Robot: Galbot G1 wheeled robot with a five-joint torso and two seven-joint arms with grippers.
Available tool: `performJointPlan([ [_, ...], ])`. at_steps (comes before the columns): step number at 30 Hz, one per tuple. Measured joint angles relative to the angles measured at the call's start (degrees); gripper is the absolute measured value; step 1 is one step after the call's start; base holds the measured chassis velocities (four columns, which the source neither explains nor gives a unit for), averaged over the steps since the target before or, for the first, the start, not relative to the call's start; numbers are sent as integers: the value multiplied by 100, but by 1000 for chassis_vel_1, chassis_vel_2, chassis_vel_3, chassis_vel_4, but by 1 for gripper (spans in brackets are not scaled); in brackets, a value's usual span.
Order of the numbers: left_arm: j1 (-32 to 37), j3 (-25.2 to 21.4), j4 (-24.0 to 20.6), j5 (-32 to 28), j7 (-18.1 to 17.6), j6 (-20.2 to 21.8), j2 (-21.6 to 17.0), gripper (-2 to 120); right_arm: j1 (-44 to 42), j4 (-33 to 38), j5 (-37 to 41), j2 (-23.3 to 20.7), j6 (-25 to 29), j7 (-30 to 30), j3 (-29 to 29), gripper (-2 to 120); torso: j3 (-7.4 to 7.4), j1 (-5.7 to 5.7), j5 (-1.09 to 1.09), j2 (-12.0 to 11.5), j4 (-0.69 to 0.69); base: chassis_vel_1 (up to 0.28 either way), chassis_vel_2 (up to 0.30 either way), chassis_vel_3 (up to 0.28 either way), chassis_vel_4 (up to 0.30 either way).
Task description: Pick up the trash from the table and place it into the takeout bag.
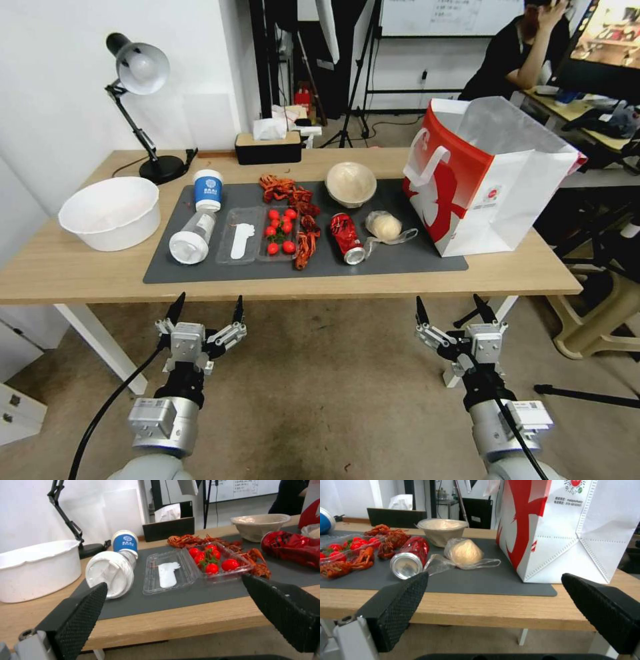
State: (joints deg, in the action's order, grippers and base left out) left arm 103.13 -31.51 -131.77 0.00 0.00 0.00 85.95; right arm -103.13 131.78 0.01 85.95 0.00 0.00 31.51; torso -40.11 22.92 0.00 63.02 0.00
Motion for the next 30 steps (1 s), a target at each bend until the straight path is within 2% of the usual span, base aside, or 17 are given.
performJointPlan([
  [5, -1, 1, 0, 0, -10, 9, 2, 100, 0, 0, 0, 0, 0, 0, 0, 100, 0, 0, 0, 0, 0, 0, 0, 0, 0],
  [8, -14, 31, 24, 6, -156, 144, 58, 100, 8, -8, 4, -5, -6, 0, -5, 100, 0, 0, 1, 0, -2, 0, 0, 0, 0],
  [10, -42, 124, 119, 47, -486, 470, 200, 100, 107, -96, 66, -66, -91, 0, -68, 100, 0, -1, -4, 0, -4, 0, 0, 0, 0],
  [11, -80, 233, 227, 102, -879, 849, 367, 100, 420, -372, 253, -253, -389, -10, -301, 100, 0, 0, 4, 0, 2, 0, 0, 0, 0],
  [12, -96, 281, 272, 130, -1069, 1032, 445, 100, 583, -516, 355, -352, -539, -16, -413, 100, 0, 0, 3, 0, 1, 0, 0, 0, 0],
  [13, -96, 281, 272, 130, -1069, 1032, 445, 100, 583, -516, 355, -352, -539, -16, -413, 100, 0, 0, 3, 0, 1, 0, 0, 0, 0],
  [14, -125, 362, 351, 156, -1328, 1276, 559, 100, 870, -768, 528, -525, -810, -26, -614, 100, 0, 0, 0, 0, 2, 0, 0, 0, 0],
  [15, -146, 375, 397, 121, -1409, 1304, 598, 100, 1088, -959, 662, -658, -1014, -37, -775, 100, -1, 2, 1, -1, 2, 0, 0, 0, 0],
  [16, -174, 375, 420, 81, -1457, 1292, 619, 100, 1385, -1222, 844, -837, -1292, -47, -979, 100, -1, 2, 1, -1, 0, 0, 0, 0, 0],
  [17, -174, 375, 420, 81, -1457, 1292, 619, 100, 1385, -1222, 844, -837, -1292, -47, -979, 100, -1, 2, 1, -1, 0, 0, 0, 0, 0],
  [18, -177, 375, 427, 57, -1467, 1276, 617, 100, 1595, -1407, 970, -959, -1488, -57, -1129, 100, -1, 2, 3, -2, 5, 0, 0, 0, 0],
  [23, -173, 348, 425, 32, -1470, 1211, 617, 100, 1803, -1567, 1137, -1097, -1417, -59, -1152, 100, -1, 2, -1, -1, -1, 0, 0, 0, 0],
  [30, -158, 324, 363, 23, -1454, 1131, 620, 100, 1652, -1333, 1119, -1123, -1367, 31, -1080, 100, 0, 1, 0, -1, -1, 0, 0, 0, 0],
])
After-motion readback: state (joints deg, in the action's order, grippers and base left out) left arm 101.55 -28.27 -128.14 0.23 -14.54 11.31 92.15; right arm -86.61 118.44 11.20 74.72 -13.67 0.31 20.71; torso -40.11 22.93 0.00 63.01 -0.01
